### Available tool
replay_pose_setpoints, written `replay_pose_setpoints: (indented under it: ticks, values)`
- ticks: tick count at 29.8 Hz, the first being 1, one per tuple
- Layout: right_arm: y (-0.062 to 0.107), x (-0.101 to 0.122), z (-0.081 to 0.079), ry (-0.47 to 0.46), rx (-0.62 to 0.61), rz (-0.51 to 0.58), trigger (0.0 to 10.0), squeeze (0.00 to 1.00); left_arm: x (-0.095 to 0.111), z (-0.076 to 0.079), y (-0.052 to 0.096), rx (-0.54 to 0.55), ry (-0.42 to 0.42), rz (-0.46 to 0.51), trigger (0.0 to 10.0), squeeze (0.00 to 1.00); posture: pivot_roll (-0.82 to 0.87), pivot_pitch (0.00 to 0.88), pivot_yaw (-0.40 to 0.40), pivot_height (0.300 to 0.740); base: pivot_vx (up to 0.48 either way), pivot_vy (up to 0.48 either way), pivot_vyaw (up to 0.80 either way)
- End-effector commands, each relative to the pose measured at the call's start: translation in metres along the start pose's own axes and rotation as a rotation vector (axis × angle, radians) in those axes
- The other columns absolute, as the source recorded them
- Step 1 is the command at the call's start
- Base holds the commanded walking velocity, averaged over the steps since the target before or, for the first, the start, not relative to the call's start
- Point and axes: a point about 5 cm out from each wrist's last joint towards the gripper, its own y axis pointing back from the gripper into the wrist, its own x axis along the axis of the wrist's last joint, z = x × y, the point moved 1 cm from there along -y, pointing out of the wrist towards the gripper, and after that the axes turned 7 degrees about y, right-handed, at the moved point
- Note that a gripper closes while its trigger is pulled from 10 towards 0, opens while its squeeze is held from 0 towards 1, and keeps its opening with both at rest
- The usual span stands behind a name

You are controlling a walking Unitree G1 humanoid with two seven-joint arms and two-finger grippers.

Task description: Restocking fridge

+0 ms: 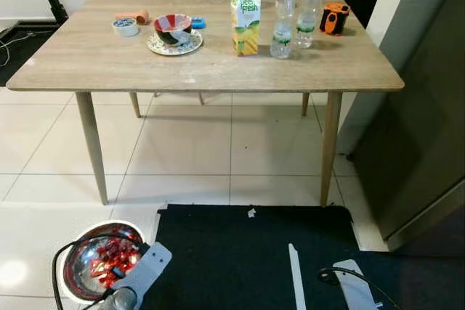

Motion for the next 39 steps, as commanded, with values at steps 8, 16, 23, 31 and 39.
replay_pose_setpoints:
  ticks: [8,16,23,31,39]
  values:
    - [0.000,-0.003,0.001,0.028,0.002,-0.011,10.0,0.00,-0.004,0.028,0.004,-0.060,0.234,-0.015,10.0,0.00,0.03,0.012,0.001,0.740,0.000,0.000,0.00]
    - [0.000,-0.003,0.000,0.023,0.001,-0.004,10.0,0.00,-0.004,0.049,0.007,-0.153,0.167,-0.016,10.0,0.00,0.02,0.013,0.005,0.740,0.000,-0.318,0.00]
    - [0.000,-0.003,0.000,0.023,0.001,-0.002,10.0,0.00,-0.007,0.054,0.008,-0.171,0.120,-0.022,10.0,0.00,0.02,0.009,0.007,0.740,0.000,-0.465,0.00]
    - [0.000,-0.002,0.001,0.031,-0.002,-0.001,10.0,0.00,-0.010,0.056,0.009,-0.181,0.099,-0.031,10.0,0.00,0.02,0.005,0.002,0.740,0.000,-0.466,0.00]
    - [0.001,-0.002,0.003,0.031,-0.007,0.003,10.0,0.00,-0.011,0.061,0.010,-0.193,0.089,-0.038,10.0,0.00,0.01,0.003,0.003,0.740,0.000,-0.469,0.00]
